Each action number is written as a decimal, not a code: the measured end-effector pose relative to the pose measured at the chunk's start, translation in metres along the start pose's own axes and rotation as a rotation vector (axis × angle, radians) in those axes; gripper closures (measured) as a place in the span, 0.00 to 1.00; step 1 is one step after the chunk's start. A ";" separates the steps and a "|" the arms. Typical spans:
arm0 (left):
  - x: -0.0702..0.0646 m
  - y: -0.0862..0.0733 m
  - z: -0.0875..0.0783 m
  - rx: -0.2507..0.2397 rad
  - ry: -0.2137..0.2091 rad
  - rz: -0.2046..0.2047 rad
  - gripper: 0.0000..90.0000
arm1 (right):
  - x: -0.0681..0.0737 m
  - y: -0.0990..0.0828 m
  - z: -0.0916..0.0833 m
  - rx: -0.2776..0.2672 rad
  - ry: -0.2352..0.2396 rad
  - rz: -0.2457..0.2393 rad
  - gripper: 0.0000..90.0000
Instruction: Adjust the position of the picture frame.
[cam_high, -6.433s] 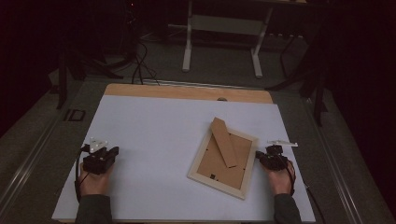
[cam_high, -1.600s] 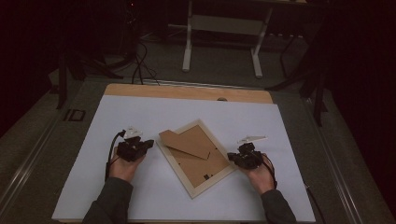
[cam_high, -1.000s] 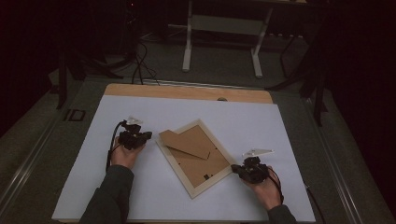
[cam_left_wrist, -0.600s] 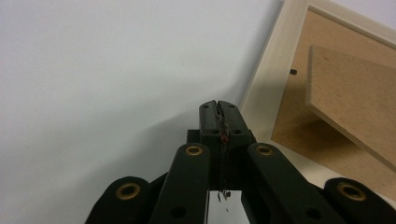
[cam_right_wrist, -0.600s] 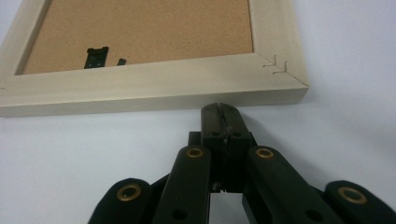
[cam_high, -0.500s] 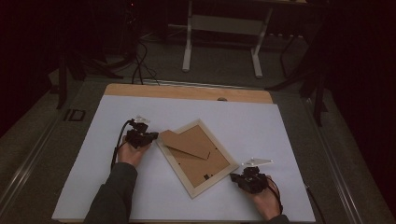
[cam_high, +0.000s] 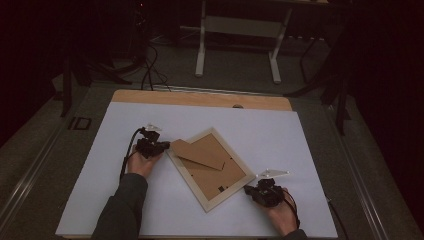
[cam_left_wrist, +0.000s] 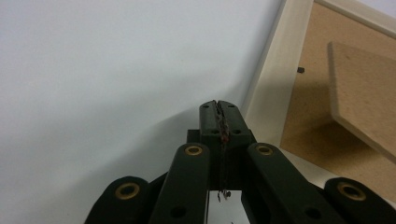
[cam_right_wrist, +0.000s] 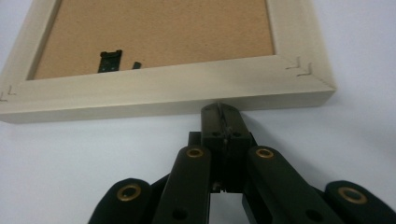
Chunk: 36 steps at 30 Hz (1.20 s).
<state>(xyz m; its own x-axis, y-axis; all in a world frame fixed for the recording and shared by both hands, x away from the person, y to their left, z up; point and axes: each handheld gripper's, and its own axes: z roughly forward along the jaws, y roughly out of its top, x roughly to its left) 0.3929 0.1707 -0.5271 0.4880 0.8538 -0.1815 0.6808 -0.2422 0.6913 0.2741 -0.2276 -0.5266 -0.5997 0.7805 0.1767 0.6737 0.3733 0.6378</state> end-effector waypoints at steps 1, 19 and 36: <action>0.000 0.000 0.001 0.010 -0.001 0.008 1.00 | 0.000 0.000 0.000 -0.002 0.001 0.000 1.00; -0.005 -0.013 -0.002 0.001 -0.047 0.013 1.00 | 0.014 0.000 0.004 -0.001 0.015 -0.019 1.00; -0.005 -0.020 -0.006 -0.010 -0.027 -0.019 1.00 | 0.024 0.001 0.007 0.015 0.051 -0.025 1.00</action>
<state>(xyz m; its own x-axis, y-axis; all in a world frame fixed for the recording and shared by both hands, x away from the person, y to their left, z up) 0.3739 0.1740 -0.5356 0.4896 0.8455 -0.2130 0.6844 -0.2213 0.6947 0.2636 -0.2043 -0.5269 -0.6379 0.7439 0.1991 0.6642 0.4007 0.6311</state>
